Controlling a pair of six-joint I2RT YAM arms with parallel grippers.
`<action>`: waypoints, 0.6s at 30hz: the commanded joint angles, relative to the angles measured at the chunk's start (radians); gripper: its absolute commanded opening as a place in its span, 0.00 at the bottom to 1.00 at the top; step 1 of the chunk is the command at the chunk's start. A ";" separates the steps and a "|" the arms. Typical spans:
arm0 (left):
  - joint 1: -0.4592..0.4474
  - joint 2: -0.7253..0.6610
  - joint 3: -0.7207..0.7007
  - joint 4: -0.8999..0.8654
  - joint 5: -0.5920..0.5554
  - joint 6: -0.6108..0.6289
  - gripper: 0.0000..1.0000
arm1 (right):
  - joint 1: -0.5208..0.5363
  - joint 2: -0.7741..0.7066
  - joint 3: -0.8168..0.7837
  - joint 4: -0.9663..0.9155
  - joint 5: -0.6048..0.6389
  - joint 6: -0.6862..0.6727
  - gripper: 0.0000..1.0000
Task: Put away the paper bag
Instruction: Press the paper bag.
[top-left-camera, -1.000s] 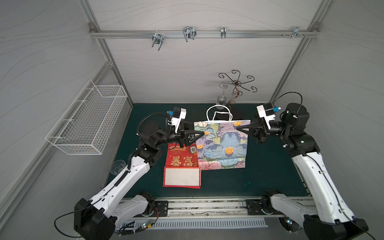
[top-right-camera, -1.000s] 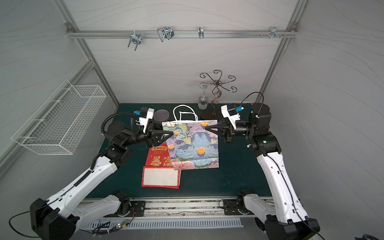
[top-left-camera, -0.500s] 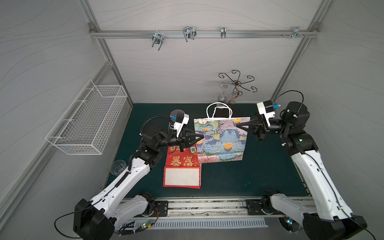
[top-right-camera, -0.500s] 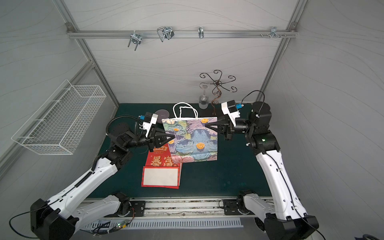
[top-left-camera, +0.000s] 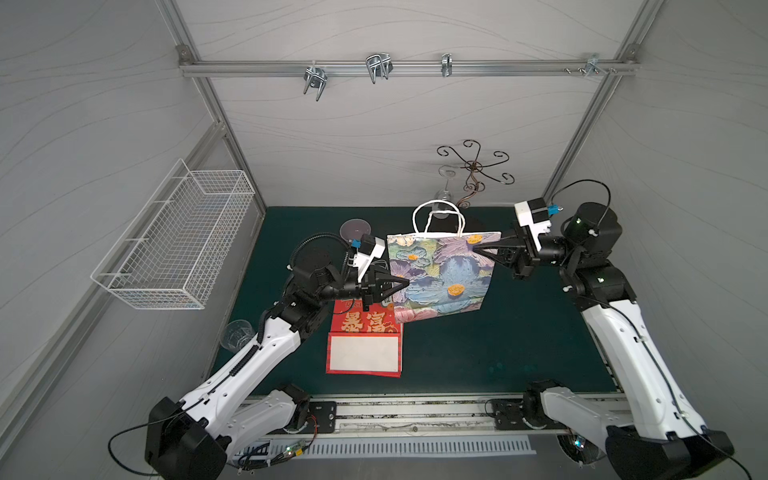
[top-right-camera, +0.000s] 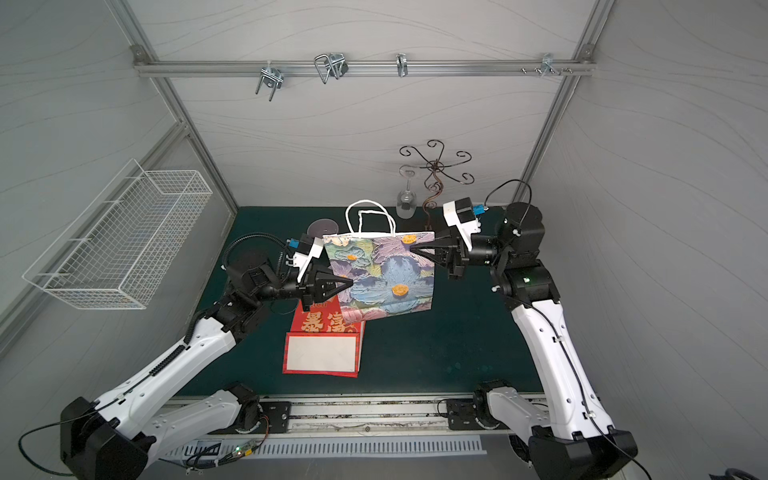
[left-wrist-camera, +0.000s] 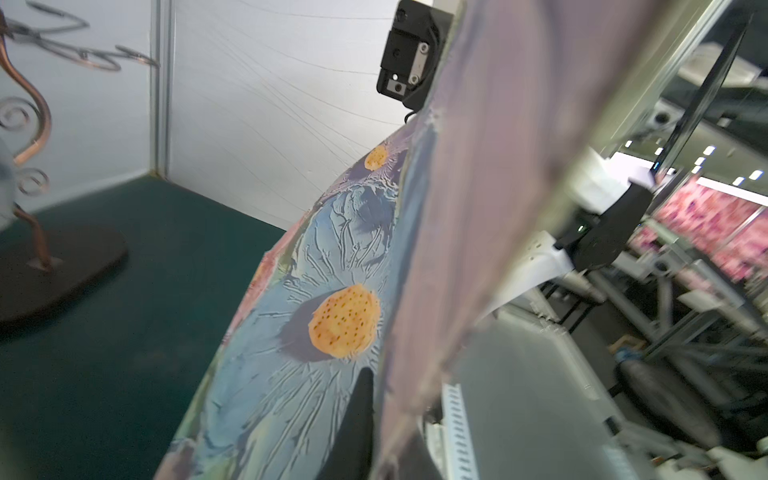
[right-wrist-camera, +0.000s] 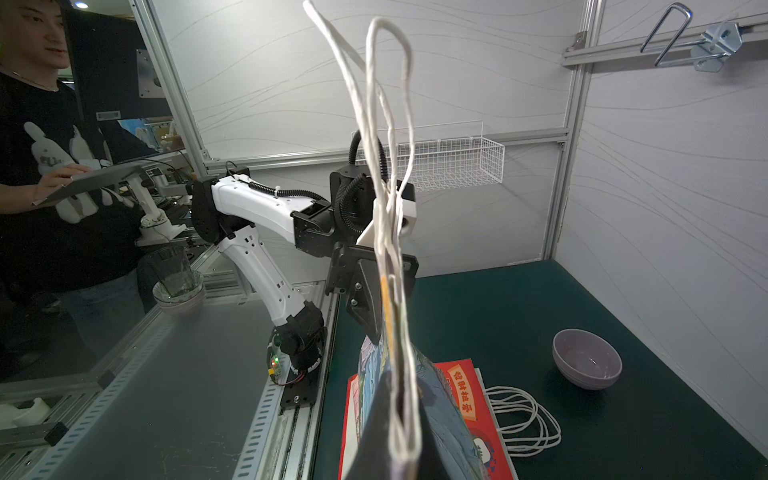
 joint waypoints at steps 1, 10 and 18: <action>-0.003 -0.013 -0.003 0.005 0.019 0.026 0.09 | 0.004 -0.001 0.010 0.051 0.007 0.021 0.00; -0.025 -0.019 -0.054 -0.046 -0.073 0.101 0.73 | 0.004 0.002 0.001 0.083 0.020 0.052 0.00; -0.036 -0.028 -0.056 -0.051 -0.068 0.119 0.23 | 0.002 0.005 -0.002 0.081 0.026 0.052 0.00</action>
